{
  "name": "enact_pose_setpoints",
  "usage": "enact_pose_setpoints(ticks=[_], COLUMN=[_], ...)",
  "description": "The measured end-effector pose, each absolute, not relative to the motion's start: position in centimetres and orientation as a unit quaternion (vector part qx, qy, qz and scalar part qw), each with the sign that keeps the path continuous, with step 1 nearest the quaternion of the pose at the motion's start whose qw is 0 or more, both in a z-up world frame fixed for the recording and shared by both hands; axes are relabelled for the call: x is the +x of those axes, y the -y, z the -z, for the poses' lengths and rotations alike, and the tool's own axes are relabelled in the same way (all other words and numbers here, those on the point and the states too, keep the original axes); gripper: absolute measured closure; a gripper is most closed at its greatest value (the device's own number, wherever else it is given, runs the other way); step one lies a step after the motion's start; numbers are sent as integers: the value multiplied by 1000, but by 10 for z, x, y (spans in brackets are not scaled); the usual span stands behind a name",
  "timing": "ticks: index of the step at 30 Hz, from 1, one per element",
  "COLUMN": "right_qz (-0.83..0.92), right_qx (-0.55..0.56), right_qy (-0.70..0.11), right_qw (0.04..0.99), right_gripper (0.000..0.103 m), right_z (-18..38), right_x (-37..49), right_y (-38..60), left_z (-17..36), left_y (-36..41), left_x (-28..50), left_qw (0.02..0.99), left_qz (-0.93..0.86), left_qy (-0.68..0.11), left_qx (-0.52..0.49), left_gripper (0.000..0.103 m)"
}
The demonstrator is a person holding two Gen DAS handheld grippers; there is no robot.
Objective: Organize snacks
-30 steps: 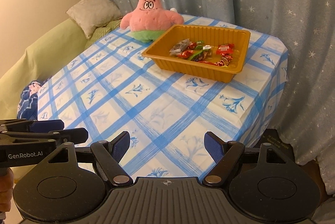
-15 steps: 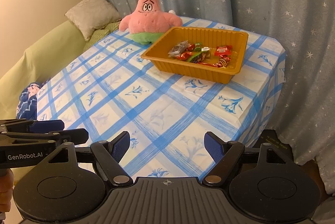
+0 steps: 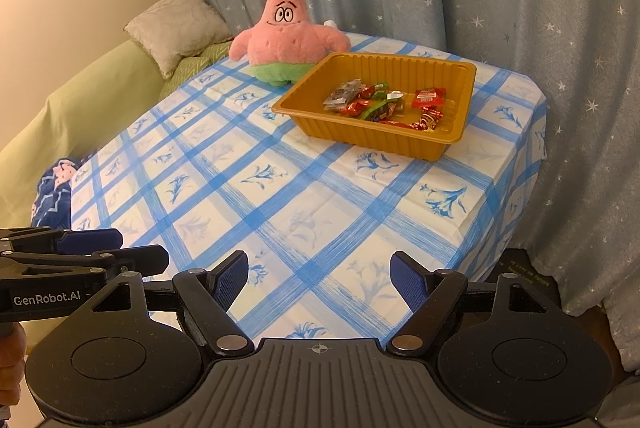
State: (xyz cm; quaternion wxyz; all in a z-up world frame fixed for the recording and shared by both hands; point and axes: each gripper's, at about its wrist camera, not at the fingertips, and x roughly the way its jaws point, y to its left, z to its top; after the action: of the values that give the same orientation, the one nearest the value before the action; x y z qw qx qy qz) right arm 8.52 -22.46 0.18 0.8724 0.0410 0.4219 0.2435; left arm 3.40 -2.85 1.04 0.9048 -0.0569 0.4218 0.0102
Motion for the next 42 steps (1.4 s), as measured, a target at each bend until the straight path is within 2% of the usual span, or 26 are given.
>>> enact_pose_setpoints(ticks=[42], right_qz=[-243], right_qx=[41], right_qy=[-423], right_qw=[872], right_gripper=[25], right_z=[-3], right_x=[86], right_y=[221], left_z=[-10], left_y=[26], left_x=[38], left_qw=[904], left_qz=[-9], left_qy=[-423], left_qx=[-58], left_gripper=[42])
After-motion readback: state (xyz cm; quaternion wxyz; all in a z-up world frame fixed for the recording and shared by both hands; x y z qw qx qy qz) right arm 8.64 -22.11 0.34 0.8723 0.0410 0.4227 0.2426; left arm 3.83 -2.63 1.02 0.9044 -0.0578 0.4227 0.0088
